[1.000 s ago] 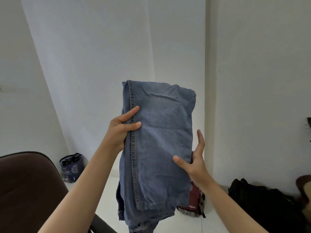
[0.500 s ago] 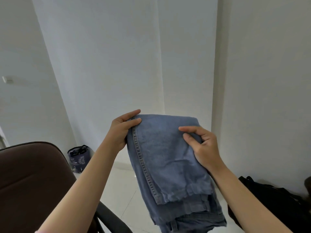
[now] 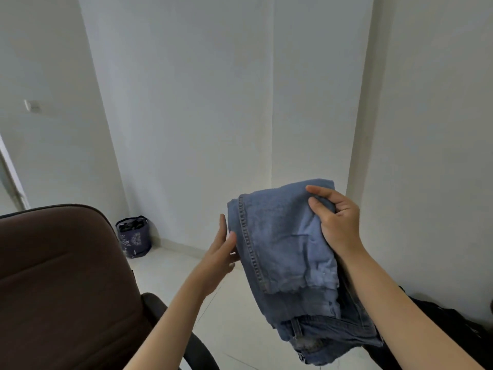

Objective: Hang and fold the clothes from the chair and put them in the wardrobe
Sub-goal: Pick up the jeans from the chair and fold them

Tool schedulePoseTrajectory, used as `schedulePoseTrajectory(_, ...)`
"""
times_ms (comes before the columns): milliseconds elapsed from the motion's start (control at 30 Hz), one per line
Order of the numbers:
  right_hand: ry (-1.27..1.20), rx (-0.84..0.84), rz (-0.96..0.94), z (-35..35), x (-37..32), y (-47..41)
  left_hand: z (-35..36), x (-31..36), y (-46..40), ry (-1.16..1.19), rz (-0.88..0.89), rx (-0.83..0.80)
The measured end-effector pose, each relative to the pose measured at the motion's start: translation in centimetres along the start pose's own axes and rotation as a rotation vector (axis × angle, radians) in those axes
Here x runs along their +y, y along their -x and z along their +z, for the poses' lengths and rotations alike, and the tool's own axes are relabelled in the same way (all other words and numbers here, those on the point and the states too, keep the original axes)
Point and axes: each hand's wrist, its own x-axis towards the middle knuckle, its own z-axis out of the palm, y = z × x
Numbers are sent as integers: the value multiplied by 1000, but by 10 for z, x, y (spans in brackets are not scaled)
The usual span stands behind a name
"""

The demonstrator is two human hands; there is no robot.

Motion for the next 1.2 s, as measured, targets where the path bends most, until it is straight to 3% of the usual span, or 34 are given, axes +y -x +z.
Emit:
schedulePoseTrajectory(200,52,123,128,-4,21,5,14,-6,12,170,252,-24)
schedulePoseTrajectory(433,79,113,215,-7,30,14,15,8,20,290,114,-47)
schedulePoseTrajectory(600,43,-111,237,-15,31,16,18,8,22,342,106,43)
schedulePoseTrajectory(767,268,-476,161,-28,31,12,18,6,18,418,136,204)
schedulePoseTrajectory(933,-336,-260,450,-32,26,13,24,7,11,539,218,317)
schedulePoseTrajectory(1067,-180,-372,373,-22,39,42,28,4,6,601,228,366)
schedulePoseTrajectory(1200,-61,-265,227,-24,39,40,22,0,9,484,214,436)
